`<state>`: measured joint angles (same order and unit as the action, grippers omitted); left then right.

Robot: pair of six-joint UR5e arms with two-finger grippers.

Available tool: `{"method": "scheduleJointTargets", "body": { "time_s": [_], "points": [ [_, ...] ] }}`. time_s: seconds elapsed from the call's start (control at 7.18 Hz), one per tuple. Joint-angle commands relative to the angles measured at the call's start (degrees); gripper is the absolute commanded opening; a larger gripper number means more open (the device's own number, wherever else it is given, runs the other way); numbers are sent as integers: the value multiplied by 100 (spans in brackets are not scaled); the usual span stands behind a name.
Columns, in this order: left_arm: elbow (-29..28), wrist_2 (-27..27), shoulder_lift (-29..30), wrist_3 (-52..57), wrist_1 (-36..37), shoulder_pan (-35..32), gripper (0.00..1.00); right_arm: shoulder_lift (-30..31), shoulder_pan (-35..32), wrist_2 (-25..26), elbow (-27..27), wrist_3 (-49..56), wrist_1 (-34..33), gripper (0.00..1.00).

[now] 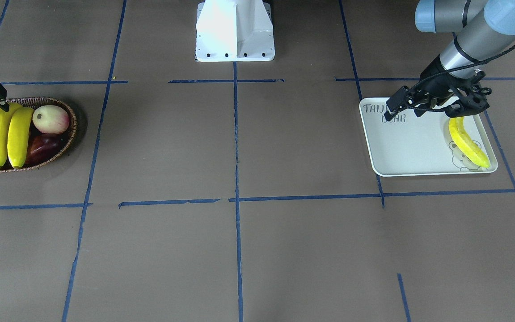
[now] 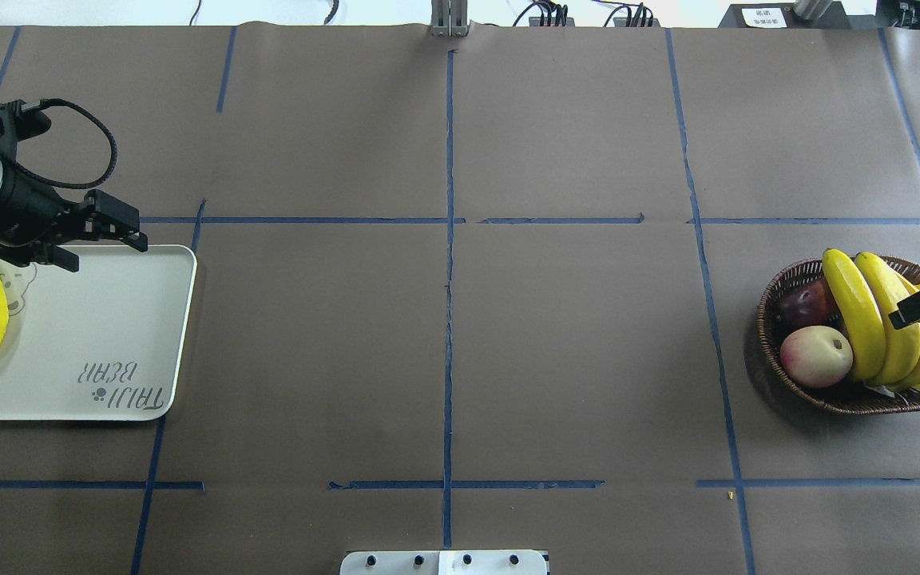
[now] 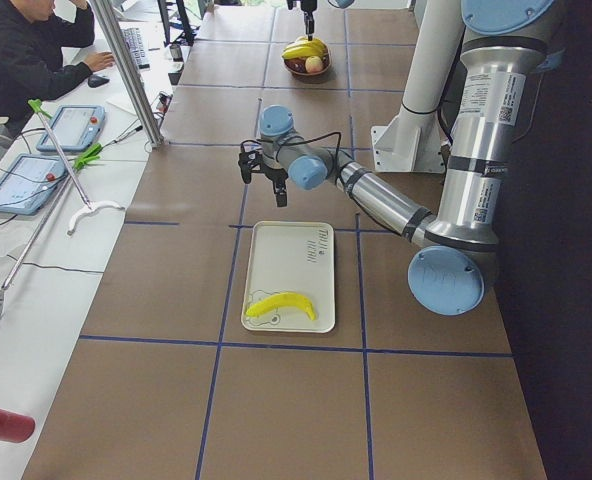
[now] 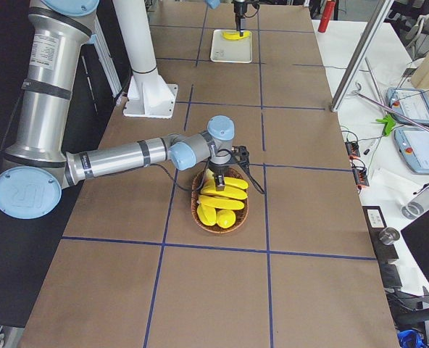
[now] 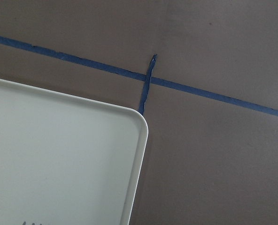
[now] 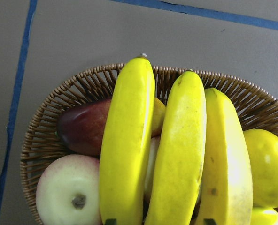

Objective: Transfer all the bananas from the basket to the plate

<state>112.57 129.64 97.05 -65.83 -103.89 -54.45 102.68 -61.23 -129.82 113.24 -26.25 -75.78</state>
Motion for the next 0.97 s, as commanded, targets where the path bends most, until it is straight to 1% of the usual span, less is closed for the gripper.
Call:
{"method": "scheduleJointTargets", "body": {
  "time_s": [0.0, 0.84],
  "points": [
    [-7, 0, 24, 0, 0, 14, 100, -2, 102, 9, -56, -3, -7, 59],
    [-24, 0, 33, 0, 0, 23, 100, -20, 173, 45, -241, 23, -7, 57]
  ]
}}
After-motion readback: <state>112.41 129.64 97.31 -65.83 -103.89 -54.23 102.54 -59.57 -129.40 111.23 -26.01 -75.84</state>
